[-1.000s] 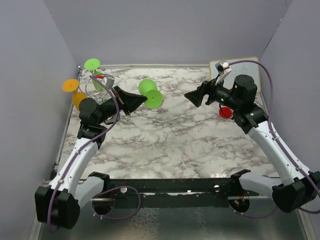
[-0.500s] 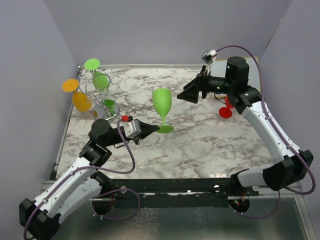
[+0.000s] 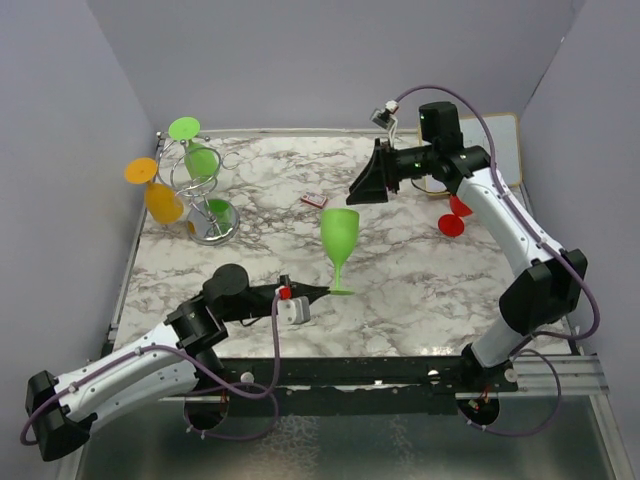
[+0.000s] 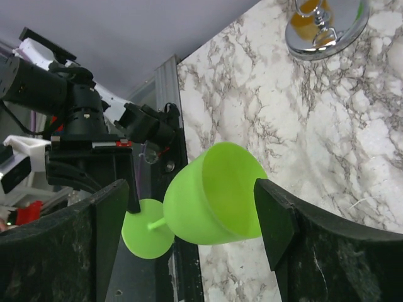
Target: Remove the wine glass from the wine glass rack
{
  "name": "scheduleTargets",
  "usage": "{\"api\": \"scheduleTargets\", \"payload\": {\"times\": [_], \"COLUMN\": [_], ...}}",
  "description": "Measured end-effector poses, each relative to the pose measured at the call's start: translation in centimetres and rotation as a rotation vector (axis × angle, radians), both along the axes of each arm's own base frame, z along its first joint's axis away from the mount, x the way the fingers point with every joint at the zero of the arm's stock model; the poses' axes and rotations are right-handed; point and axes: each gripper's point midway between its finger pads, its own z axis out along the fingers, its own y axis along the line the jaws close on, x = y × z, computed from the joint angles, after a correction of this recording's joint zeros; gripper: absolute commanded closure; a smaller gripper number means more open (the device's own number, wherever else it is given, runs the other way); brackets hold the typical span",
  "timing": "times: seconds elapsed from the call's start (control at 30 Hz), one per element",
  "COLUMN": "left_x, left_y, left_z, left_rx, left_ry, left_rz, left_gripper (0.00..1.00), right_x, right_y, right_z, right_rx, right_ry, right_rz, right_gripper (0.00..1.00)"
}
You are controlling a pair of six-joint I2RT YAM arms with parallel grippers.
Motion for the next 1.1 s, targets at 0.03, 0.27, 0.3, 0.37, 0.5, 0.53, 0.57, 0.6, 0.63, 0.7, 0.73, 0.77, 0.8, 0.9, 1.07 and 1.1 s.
{"api": "scheduleTargets", "payload": {"times": [0.03,0.27,0.3,0.37,0.5,0.53,0.57,0.6,0.63,0.7,0.73,0.77,0.8,0.9,1.07,1.1], "left_x": [-0.1,0.1,0.1,0.1,-0.1,-0.1,-0.2,-0.2,-0.2,-0.3,-0.3,-0.3,-0.3,-0.4,-0.3,-0.2], "left_y": [0.0,0.4,0.4,0.5,0.5,0.4,0.4,0.4,0.4,0.4,0.4,0.4,0.4,0.5,0.8,0.9], "left_z": [-0.3,-2.5,-2.8,-3.2,-4.2,-4.4,-4.6,-4.8,-4.9,-5.3,-5.5,-5.8,-6.0,-6.8,-7.6,-7.8], "left_rx": [0.014,0.109,0.12,0.139,0.176,0.183,0.189,0.196,0.203,0.219,0.226,0.237,0.247,0.278,0.31,0.316], "left_ry": [-0.011,-0.075,-0.081,-0.092,-0.101,-0.104,-0.108,-0.113,-0.117,-0.124,-0.126,-0.126,-0.126,-0.131,-0.146,-0.149], "left_rz": [0.003,0.044,0.047,0.049,0.042,0.04,0.039,0.037,0.036,0.035,0.035,0.034,0.032,0.029,0.035,0.038], "left_gripper": [1.0,1.0,1.0,1.0,1.0,1.0,1.0,1.0,1.0,1.0,1.0,1.0,1.0,1.0,1.0,1.0], "right_x": [0.1,-0.9,-1.4,-2.1,-3.0,-3.0,-3.0,-3.1,-3.2,-3.3,-3.4,-3.6,-3.8,-3.9,-4.0,-4.1], "right_y": [0.1,1.2,1.4,1.9,2.4,2.4,2.4,2.4,2.5,2.6,2.6,2.8,2.9,3.3,3.4,3.4], "right_z": [-0.4,-3.9,-4.1,-4.3,-4.7,-4.8,-5.0,-5.1,-5.3,-5.8,-6.1,-6.4,-6.7,-7.4,-8.4,-8.6], "right_rx": [-0.008,-0.077,-0.082,-0.091,-0.103,-0.107,-0.11,-0.113,-0.117,-0.124,-0.129,-0.133,-0.137,-0.147,-0.158,-0.159], "right_ry": [0.021,0.176,0.183,0.19,0.192,0.195,0.199,0.202,0.208,0.218,0.223,0.228,0.231,0.243,0.271,0.276], "right_rz": [0.007,0.052,0.064,0.085,0.112,0.113,0.114,0.117,0.12,0.123,0.127,0.133,0.141,0.154,0.159,0.16], "right_gripper": [0.21,0.23,0.23,0.23,0.28,0.28,0.28,0.29,0.3,0.32,0.34,0.36,0.38,0.44,0.54,0.54]}}
